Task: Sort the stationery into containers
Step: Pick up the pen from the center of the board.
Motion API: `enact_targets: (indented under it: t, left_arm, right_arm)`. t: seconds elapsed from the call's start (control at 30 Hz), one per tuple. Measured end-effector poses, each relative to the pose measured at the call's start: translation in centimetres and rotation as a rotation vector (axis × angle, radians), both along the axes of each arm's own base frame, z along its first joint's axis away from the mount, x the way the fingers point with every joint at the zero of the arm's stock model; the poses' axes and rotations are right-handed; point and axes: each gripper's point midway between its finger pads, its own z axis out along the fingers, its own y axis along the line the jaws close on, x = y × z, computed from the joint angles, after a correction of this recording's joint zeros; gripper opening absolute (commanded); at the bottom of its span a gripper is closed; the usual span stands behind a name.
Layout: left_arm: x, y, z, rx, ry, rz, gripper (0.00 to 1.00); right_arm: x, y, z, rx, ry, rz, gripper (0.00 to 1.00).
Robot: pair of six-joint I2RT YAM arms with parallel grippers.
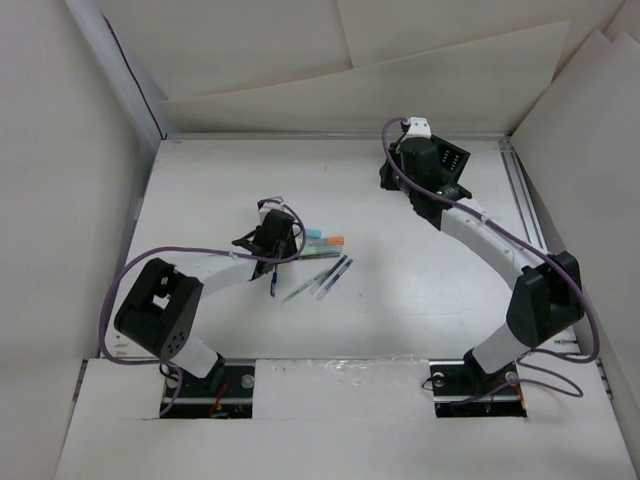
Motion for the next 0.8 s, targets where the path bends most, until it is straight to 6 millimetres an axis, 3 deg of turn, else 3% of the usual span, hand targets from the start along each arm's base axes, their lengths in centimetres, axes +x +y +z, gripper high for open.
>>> enact_targets:
  t: [0.23, 0.4, 0.63, 0.8]
  left_arm:
    - [0.9, 0.2, -0.3, 0.043, -0.012, 0.022, 0.35]
    - [1.0, 0.5, -0.4, 0.054, -0.015, 0.037, 0.42]
    - [1.1, 0.8, -0.9, 0.069, -0.010, 0.048, 0.42]
    - [1.3, 0.8, -1.8, 0.092, -0.004, 0.053, 0.31]
  right_arm:
    - [-0.9, 0.5, -2.1, -0.015, 0.040, 0.018, 0.12]
    - [-1.0, 0.7, -2.3, -0.014, 0.043, 0.026, 0.12]
    - [-1.0, 0.7, -2.5, -0.012, 0.042, 0.028, 0.13]
    - [-1.3, 0.7, -2.6, -0.011, 0.043, 0.031, 0.13]
